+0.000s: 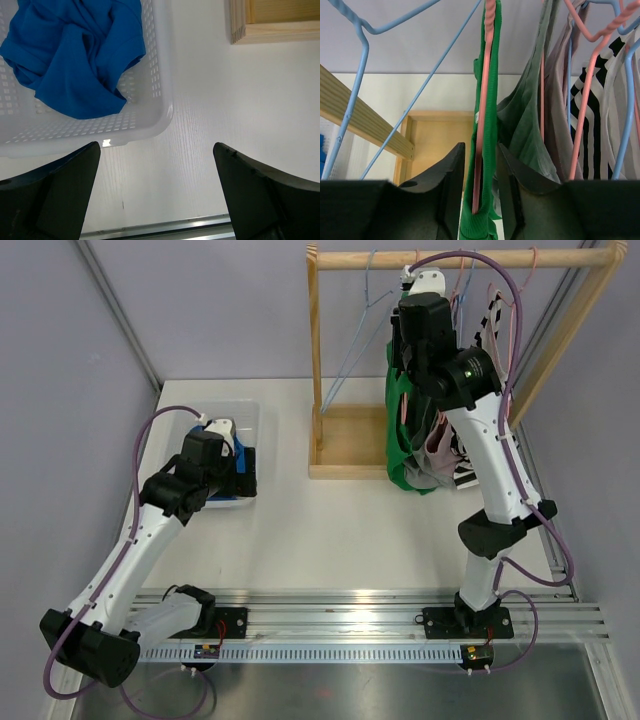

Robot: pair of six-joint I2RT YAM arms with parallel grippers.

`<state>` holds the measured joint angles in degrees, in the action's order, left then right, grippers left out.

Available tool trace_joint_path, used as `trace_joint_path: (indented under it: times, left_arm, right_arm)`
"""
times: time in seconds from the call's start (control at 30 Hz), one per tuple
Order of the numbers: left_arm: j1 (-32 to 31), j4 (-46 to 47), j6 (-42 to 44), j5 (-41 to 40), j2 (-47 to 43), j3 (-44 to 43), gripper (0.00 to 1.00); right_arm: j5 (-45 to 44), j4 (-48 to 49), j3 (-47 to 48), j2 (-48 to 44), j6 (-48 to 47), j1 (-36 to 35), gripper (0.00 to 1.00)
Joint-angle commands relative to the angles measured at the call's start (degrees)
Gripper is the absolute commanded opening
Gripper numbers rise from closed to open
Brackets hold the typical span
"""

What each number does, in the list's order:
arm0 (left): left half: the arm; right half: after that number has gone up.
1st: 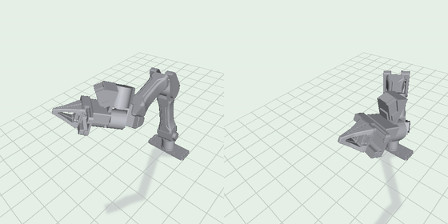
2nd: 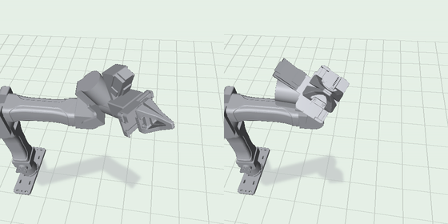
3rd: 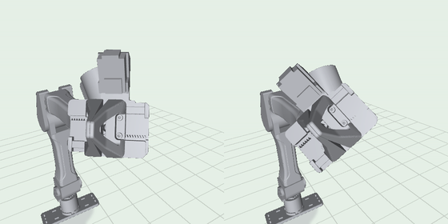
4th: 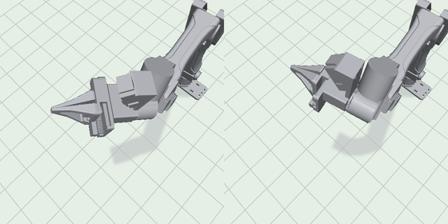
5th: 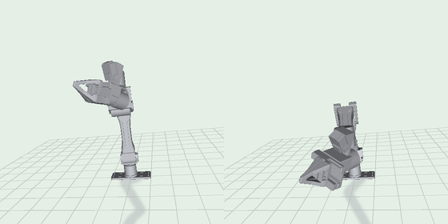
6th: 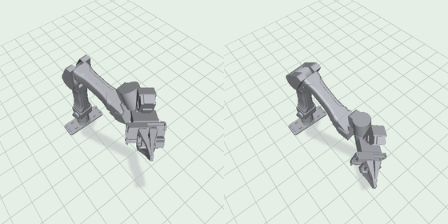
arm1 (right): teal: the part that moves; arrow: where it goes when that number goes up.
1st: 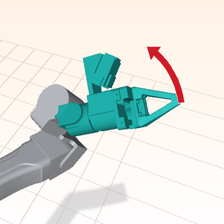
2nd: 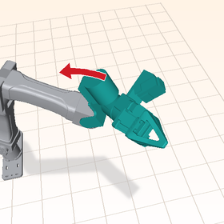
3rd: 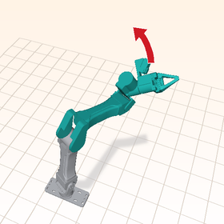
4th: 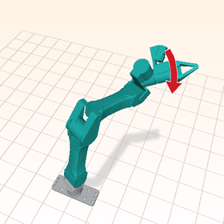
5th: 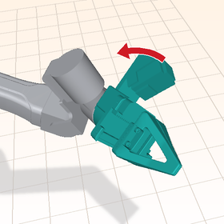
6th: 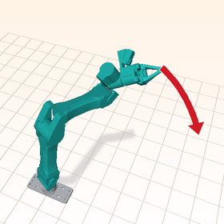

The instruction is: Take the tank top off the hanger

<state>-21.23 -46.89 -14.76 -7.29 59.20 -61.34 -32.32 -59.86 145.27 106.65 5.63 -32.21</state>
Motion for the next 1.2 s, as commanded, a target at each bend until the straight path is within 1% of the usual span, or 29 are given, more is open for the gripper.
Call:
trace_joint_path:
  times: [0.0,0.03,0.1,0.13,0.17,0.23,0.3,0.63,0.77,0.93,1.07,1.1,1.17]
  left_arm:
    - [-0.1,3.1,1.0,-0.5,-0.7,0.0,0.99]
    - [-0.1,3.1,1.0,-0.5,-0.8,0.0,0.99]
    - [-0.1,3.2,1.1,-0.5,-1.2,0.1,0.99]
    - [-0.1,3.2,1.1,-0.4,-1.5,0.0,0.99]
    - [-0.1,3.2,1.1,-0.2,-1.5,0.0,0.99]
    - [-0.1,3.1,1.2,-0.2,-1.6,0.0,0.99]
    - [-0.1,3.0,1.1,-0.2,-1.6,0.0,0.99]
    - [-0.1,3.0,0.4,0.5,-2.8,-0.7,0.99]
    - [-0.4,3.0,0.1,0.8,-3.2,-1.2,0.99]
    - [-0.8,3.5,-0.6,3.1,-4.0,-2.8,0.99]
    - [-2.5,3.9,-1.2,6.9,-4.4,-5.5,0.99]
    - [-2.9,4.5,-1.3,8.4,-4.7,-6.2,0.99]
    - [-4.4,5.8,-1.8,11.5,-5.8,-7.5,0.99]
  right_arm:
    - [-2.9,1.6,1.8,0.2,-1.4,0.3,0.37]
    - [-2.8,1.7,1.5,0.4,-1.3,0.4,0.32]
    - [-2.5,1.8,1.1,0.4,-1.1,0.6,0.27]
    - [-2.4,1.9,1.0,0.4,-1.1,0.7,0.17]
    - [-2.6,2.0,1.2,0.4,-1.1,0.7,0.12]
    - [-2.6,2.2,1.3,0.1,-1.1,0.7,0.1]
    - [-2.8,2.5,1.5,-0.5,-0.7,0.7,0.01]
    - [-1.0,9.3,-0.6,-8.6,0.0,0.7,0.0]
    - [0.2,9.5,1.9,-10.0,-0.4,0.7,0.0]
    - [3.0,8.6,1.4,-14.0,0.7,0.7,0.0]
    - [7.7,7.4,-3.9,-18.8,2.5,0.7,0.0]
    - [10.2,6.4,-4.9,-20.0,2.8,0.7,0.0]
    - [13.7,5.9,-9.6,-24.0,3.7,0.7,0.0]
